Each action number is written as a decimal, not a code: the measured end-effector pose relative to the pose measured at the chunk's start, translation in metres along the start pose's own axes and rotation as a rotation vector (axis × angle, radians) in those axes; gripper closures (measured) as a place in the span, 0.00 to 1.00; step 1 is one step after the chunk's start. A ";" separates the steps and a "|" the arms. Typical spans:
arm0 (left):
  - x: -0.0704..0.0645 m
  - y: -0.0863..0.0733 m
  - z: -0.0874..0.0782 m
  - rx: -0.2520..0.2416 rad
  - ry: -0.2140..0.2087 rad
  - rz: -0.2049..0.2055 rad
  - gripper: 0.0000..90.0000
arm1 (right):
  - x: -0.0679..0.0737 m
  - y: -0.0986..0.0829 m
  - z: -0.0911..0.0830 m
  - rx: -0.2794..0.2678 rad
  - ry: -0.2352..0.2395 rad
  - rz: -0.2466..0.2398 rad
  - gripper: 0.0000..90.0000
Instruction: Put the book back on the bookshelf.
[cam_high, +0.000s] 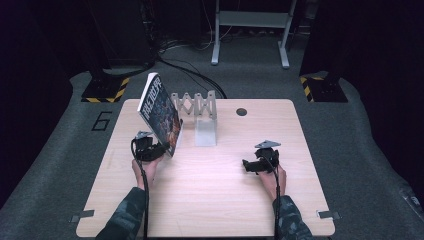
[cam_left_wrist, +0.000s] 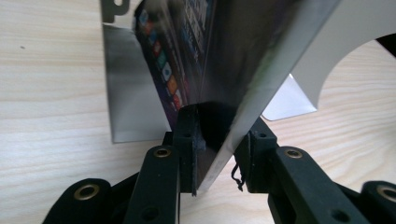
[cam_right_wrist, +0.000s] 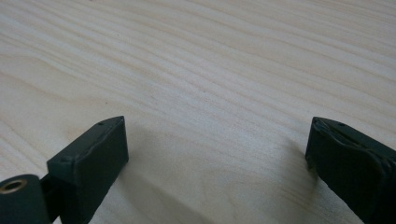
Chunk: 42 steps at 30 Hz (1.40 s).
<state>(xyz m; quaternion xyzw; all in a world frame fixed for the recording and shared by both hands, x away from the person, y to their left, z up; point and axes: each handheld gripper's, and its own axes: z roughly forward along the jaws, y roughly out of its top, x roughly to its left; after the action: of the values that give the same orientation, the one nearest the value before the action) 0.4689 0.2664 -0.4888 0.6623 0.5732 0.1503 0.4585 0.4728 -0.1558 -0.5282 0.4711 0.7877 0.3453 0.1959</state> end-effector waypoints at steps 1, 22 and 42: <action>-0.001 0.000 0.000 0.000 -0.006 0.000 0.79 | 0.000 0.000 0.000 0.000 0.000 0.000 0.06; -0.009 -0.002 -0.003 0.027 -0.008 0.073 0.64 | 0.000 0.000 0.000 0.000 0.001 0.000 0.06; -0.029 -0.003 -0.049 0.008 0.146 0.283 0.11 | 0.000 0.000 0.000 0.000 0.000 0.000 0.06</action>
<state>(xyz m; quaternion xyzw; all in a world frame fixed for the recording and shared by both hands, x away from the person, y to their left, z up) 0.4229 0.2615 -0.4561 0.7255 0.5065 0.2590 0.3873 0.4729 -0.1558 -0.5282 0.4707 0.7878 0.3455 0.1959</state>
